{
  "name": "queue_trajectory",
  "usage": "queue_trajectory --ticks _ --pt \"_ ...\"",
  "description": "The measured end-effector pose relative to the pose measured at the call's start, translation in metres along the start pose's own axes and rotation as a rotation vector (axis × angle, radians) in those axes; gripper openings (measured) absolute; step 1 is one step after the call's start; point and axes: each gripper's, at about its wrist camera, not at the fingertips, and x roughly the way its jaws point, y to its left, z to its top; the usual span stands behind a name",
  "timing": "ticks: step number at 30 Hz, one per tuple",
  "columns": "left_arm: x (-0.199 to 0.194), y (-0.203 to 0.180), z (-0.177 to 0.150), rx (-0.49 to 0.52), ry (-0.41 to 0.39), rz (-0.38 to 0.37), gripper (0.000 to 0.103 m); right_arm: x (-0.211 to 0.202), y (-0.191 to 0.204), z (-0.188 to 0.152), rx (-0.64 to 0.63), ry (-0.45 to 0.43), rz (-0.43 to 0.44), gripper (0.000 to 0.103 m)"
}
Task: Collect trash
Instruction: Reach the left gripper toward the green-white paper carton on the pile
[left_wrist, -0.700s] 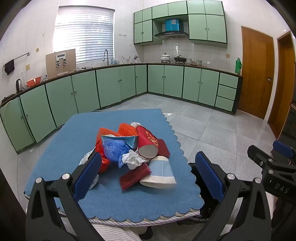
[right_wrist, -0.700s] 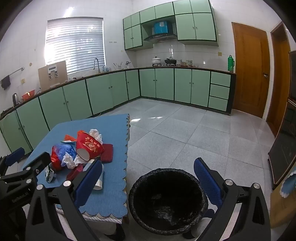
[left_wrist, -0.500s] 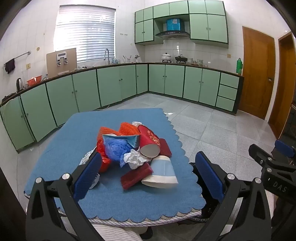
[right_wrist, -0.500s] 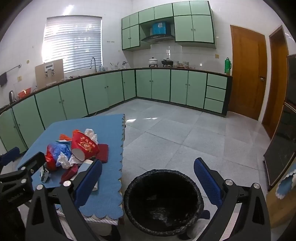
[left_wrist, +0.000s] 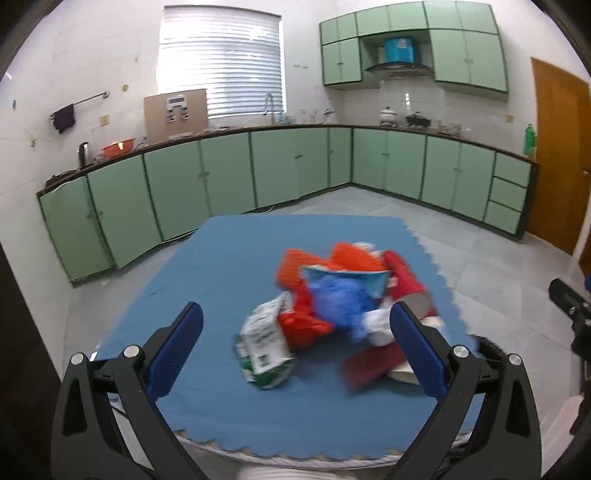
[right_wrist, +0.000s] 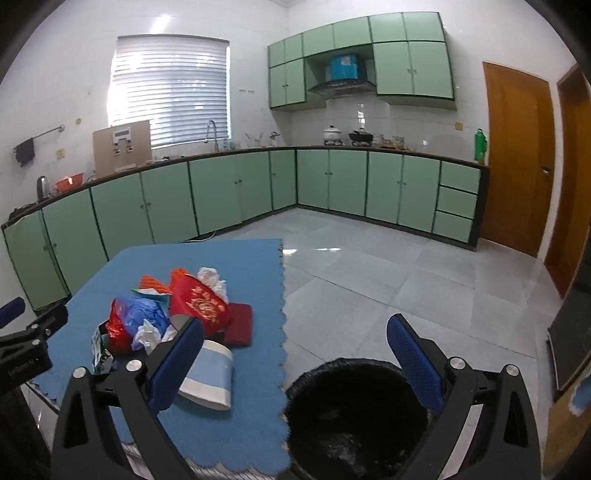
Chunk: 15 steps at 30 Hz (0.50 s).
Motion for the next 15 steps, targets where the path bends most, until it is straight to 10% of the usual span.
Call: queue_trajectory --ticks 15 --pt "0.074 0.048 -0.017 -0.050 0.090 0.004 0.098 0.062 0.044 -0.015 -0.001 0.034 0.101 0.097"
